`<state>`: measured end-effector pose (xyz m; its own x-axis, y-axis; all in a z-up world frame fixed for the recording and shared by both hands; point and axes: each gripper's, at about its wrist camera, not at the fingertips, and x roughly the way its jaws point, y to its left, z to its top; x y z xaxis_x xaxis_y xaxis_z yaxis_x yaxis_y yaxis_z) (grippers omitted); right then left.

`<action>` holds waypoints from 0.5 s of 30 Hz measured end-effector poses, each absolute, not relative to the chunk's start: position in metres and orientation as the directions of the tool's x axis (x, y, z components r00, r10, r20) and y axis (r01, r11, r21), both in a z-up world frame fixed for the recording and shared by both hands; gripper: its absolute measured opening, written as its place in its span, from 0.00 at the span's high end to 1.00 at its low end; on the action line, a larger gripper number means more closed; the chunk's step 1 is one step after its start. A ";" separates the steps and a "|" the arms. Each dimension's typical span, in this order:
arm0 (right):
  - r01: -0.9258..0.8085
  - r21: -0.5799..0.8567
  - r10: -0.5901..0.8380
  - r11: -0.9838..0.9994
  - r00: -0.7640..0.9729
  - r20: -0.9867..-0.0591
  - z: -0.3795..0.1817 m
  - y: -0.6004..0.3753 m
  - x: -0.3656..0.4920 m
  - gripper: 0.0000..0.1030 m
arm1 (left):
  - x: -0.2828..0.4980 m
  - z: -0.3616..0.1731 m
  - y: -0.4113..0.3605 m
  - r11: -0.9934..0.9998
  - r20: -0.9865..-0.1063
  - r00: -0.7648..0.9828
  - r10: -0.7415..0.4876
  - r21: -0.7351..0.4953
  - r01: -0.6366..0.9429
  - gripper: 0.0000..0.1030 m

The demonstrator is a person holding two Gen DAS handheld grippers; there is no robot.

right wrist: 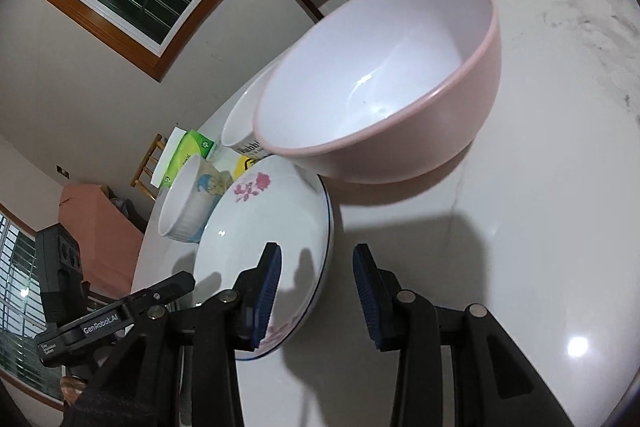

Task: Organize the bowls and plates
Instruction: 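Move the right gripper to the pink-flower white plate and grasp its rim, then lift the white plate and carry it over the blue plate stack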

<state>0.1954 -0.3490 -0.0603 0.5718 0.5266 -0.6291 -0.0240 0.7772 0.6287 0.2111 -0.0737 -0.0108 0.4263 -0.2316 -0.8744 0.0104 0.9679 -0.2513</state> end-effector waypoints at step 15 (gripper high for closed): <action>-0.054 0.573 0.512 0.818 0.520 -0.683 -0.071 -0.333 0.209 0.89 | 0.225 -0.031 -0.092 0.976 -0.896 0.392 -0.209 -0.212 0.036 0.85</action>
<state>0.2088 -0.3330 -0.0712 0.5203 0.5124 -0.6832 -0.0537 0.8180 0.5726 0.2248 -0.0916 -0.0310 0.3923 -0.2095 -0.8957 0.0363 0.9765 -0.2125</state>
